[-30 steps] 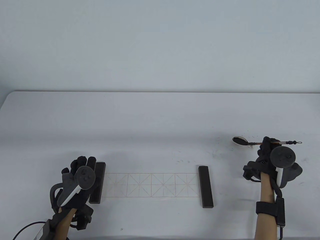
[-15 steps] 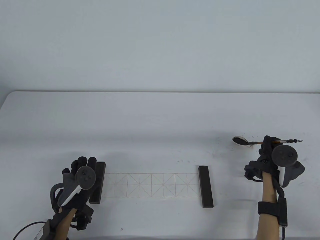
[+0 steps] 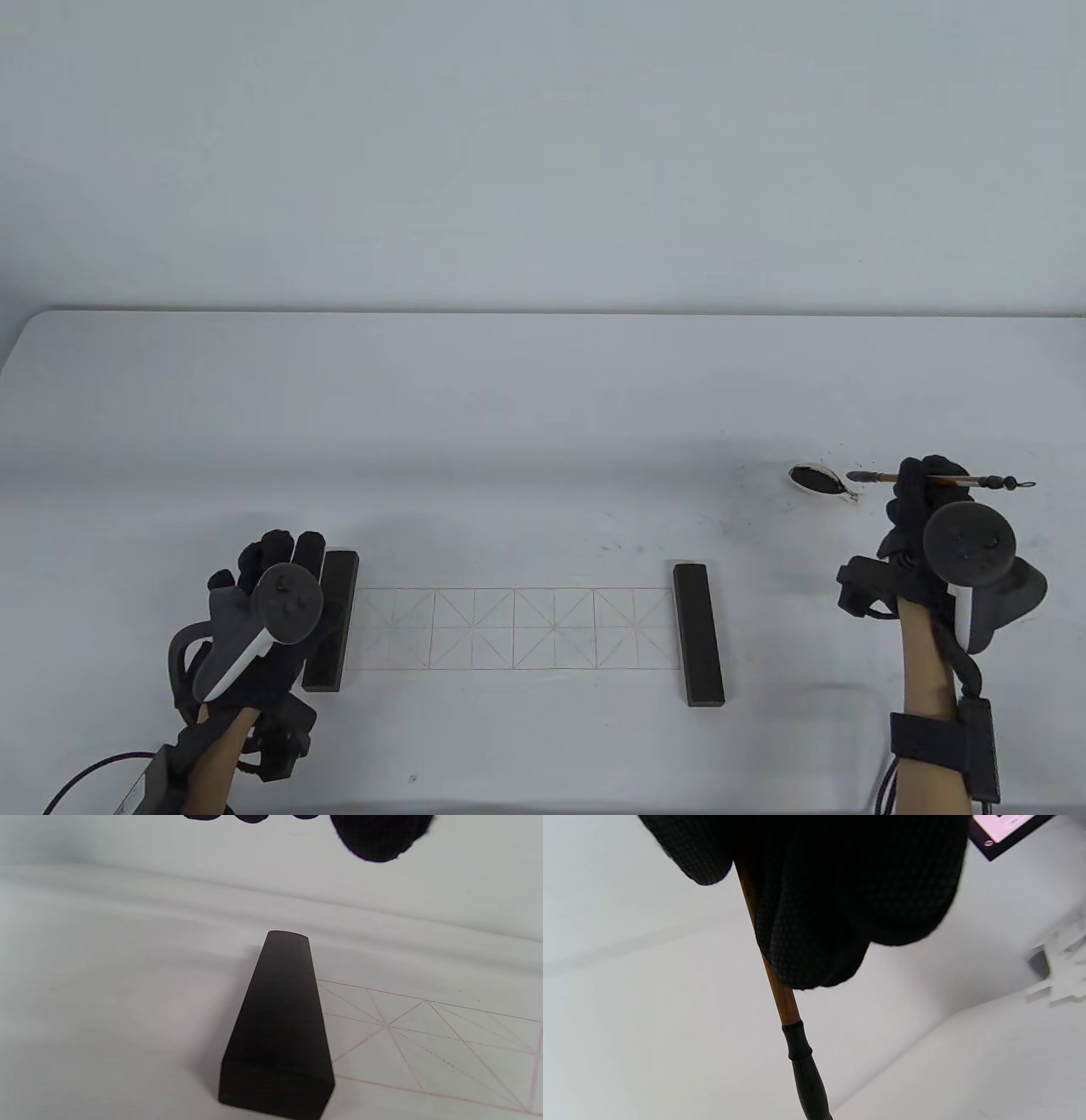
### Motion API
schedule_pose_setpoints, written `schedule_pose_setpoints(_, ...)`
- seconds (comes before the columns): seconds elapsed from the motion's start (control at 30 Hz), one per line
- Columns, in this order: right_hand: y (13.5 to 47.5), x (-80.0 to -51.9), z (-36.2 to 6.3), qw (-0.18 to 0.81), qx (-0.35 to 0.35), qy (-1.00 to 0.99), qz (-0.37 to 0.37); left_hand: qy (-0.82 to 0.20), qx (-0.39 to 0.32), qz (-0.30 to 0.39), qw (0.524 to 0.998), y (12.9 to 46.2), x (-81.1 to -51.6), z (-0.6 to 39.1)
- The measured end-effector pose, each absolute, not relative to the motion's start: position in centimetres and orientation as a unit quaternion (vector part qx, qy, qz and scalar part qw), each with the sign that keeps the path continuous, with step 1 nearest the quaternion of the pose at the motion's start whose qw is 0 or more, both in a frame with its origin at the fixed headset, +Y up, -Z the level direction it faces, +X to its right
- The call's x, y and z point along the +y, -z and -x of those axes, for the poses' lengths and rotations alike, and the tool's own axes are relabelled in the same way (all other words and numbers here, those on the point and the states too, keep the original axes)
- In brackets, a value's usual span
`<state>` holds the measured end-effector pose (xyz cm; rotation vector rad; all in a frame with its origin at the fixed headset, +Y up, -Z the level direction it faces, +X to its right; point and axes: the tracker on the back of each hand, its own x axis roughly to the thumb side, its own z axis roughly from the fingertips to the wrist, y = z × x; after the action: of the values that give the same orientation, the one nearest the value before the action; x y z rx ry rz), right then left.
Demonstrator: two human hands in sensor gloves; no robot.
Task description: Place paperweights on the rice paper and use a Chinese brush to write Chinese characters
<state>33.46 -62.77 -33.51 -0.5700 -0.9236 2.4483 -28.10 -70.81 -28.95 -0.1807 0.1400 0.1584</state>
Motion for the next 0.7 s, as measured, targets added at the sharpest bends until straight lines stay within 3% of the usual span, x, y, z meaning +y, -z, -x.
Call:
schedule_pose_setpoints(0.27, 29.9, -60.0, -23.8, 0.195, -0.379, -0.904, 0.031, -0.081, 0.073, 0.084, 0.99, 28.9, -70.7, 28.2)
schedule_pose_setpoints(0.47, 27.6, -59.8, -15.4, 0.146, -0.407, -0.899, -0.07, -0.077, 0.07, 0.079, 0.991, 28.9, -70.7, 28.2)
schedule_pose_setpoints(0.7, 25.3, -60.2, -5.9, 0.165, -0.399, -0.884, -0.179, -0.083, 0.074, 0.076, 0.991, 28.8, -70.6, 28.4)
